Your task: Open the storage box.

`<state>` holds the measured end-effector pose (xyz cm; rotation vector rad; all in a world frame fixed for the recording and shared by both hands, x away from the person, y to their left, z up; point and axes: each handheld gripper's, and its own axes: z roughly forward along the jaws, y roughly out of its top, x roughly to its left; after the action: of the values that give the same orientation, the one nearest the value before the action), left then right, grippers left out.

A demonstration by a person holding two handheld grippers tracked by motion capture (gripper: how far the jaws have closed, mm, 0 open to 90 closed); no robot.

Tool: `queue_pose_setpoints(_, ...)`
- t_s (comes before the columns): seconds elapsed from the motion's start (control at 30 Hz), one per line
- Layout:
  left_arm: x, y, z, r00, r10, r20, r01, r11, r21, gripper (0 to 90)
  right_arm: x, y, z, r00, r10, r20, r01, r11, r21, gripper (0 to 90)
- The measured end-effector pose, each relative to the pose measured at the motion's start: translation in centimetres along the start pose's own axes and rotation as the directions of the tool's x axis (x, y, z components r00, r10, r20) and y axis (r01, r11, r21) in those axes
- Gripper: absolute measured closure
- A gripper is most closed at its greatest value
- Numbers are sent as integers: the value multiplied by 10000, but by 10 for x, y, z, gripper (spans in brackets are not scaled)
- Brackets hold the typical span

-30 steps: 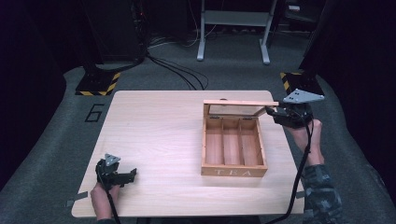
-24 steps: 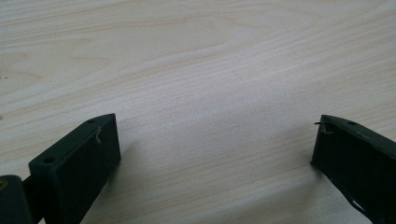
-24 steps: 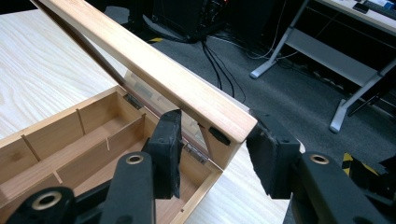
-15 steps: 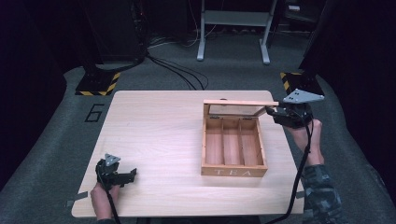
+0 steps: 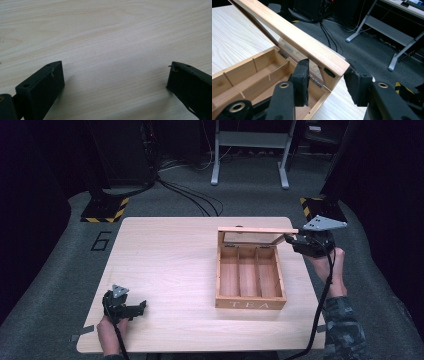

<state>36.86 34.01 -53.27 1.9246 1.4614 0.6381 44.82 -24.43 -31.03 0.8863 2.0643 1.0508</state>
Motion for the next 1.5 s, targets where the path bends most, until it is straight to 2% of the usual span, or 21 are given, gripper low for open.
queue_pose_setpoints(1.5,0,0,0,10000,5,19,-5,10000,58,8,-1,0,1,10000,-1,15,1,10000,-33,558)
